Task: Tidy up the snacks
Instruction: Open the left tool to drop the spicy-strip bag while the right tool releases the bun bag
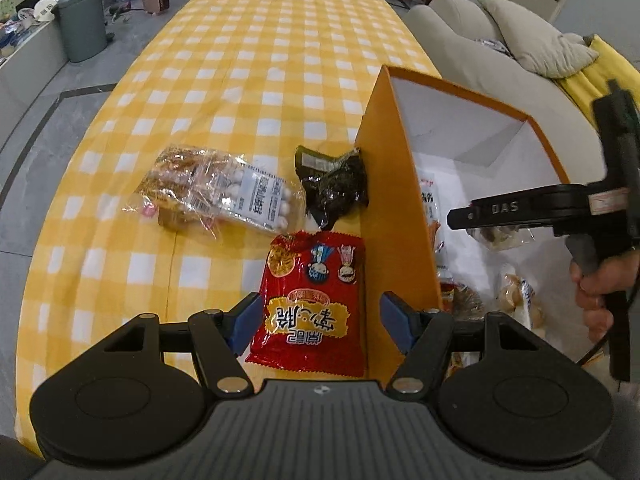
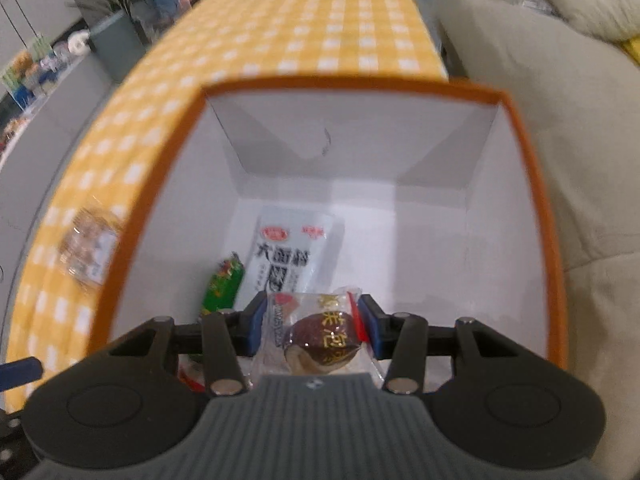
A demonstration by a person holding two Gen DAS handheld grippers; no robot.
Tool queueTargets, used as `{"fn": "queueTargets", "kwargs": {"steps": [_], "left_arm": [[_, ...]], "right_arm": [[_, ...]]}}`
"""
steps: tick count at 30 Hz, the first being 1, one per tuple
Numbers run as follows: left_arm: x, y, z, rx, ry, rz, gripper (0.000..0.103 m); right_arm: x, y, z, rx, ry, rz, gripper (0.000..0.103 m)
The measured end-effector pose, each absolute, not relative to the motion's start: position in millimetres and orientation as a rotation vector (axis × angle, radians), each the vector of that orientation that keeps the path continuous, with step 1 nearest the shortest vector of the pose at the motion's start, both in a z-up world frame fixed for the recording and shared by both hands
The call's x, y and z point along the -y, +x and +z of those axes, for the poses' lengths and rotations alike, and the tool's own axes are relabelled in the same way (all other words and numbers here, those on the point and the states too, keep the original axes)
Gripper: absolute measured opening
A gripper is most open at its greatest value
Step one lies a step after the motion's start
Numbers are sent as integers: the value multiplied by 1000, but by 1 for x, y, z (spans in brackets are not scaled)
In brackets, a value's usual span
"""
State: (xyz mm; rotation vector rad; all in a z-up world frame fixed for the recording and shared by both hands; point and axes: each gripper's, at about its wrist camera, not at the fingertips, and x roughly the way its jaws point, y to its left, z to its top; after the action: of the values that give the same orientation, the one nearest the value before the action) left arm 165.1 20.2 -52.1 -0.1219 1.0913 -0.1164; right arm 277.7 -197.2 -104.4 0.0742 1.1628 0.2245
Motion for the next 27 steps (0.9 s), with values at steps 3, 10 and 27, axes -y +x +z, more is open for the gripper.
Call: {"fn": "queueTargets", "kwargs": {"steps": [3,10,27], "left_arm": [[-25,167,-59,-1105,-155,-131,79],[-30,169,-62,-1117,-173,-137,78],[-47,164,-53,-1093,-285,-163,78]], "right_arm": [[193,283,-118,-1203,32,217,47],[195,283,-137,-1261,63,234,52],[208,265,-107,-1214,74,166,80]]}}
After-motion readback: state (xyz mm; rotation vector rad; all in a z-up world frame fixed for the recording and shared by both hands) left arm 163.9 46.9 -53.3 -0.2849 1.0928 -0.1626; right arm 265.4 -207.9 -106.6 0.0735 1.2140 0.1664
